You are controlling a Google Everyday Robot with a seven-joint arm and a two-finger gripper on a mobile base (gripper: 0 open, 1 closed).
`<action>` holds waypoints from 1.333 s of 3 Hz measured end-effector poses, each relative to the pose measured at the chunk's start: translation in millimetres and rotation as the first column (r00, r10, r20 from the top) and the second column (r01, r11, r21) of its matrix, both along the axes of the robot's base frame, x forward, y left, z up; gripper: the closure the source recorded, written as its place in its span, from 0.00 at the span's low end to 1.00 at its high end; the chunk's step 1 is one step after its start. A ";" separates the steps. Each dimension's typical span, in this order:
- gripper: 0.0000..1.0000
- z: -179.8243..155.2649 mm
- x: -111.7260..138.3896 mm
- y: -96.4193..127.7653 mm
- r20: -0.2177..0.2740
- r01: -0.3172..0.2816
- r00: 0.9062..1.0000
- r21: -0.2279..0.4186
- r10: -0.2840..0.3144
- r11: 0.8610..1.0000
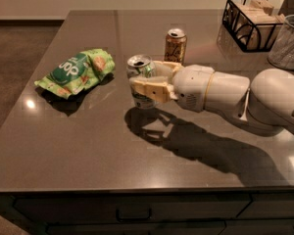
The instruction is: Place 7up can upright
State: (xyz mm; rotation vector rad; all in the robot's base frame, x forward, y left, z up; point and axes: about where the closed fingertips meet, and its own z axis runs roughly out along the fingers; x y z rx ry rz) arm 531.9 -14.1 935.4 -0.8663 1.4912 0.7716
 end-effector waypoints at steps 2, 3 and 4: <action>0.83 -15.6 1.8 -15.1 0.058 0.000 0.998 0.027 -0.002 1.000; 0.59 -19.6 1.7 -19.7 0.086 -0.006 0.996 0.052 0.002 0.999; 0.37 -22.9 1.6 -21.3 0.098 -0.016 0.995 0.064 0.009 0.998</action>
Offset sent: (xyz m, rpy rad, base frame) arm 0.0040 -0.0274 -0.0223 0.0652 -0.1057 -0.0049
